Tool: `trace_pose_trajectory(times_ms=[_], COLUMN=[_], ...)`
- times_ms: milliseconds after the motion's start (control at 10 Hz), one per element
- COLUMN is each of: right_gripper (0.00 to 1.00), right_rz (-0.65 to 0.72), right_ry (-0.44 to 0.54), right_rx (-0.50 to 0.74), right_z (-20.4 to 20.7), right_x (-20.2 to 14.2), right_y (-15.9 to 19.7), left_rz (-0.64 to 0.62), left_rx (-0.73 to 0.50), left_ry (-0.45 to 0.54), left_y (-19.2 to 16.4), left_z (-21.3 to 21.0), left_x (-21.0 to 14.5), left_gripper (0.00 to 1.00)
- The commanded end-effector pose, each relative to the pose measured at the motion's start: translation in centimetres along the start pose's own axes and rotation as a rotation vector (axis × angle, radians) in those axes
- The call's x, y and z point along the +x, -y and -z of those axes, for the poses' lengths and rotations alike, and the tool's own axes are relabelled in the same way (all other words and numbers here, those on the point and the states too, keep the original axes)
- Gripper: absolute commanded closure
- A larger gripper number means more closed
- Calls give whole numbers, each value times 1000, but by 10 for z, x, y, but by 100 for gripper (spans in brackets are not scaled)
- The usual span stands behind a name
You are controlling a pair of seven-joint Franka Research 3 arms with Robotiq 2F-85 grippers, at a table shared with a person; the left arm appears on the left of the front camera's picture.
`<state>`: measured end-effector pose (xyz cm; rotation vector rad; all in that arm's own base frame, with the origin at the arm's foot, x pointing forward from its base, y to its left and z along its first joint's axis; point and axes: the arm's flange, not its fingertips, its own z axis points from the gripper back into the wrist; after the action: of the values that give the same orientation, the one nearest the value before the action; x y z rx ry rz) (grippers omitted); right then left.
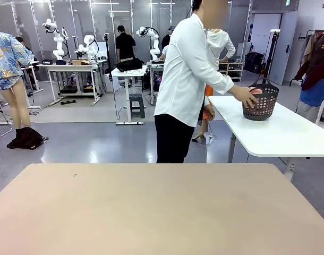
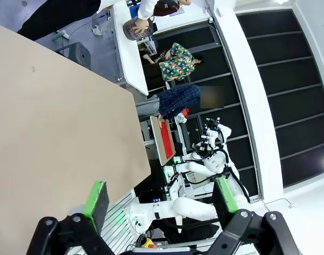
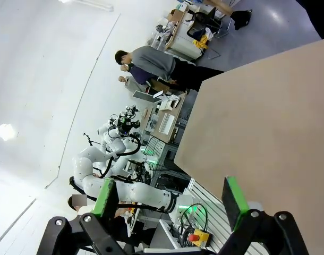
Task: Fold the towel.
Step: Grab the top end of the 100 cm Hotel Towel extended by the human.
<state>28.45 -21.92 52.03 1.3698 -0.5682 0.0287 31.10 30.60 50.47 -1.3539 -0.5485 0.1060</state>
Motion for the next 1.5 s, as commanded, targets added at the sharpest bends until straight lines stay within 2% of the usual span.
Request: trace_pose_trajectory(times_ms=[0, 1400], right_gripper=[0, 0], right_rz=[-10, -10], right_ry=[5, 5], right_rx=[13, 13], right_z=[0, 0], right_x=[0, 0], right_y=[-1, -1], left_rz=[1, 1], left_rx=[-3, -3], left_ry=[-10, -10], left_y=[2, 2], left_z=[0, 0], left_x=[-3, -3], left_gripper=[0, 0])
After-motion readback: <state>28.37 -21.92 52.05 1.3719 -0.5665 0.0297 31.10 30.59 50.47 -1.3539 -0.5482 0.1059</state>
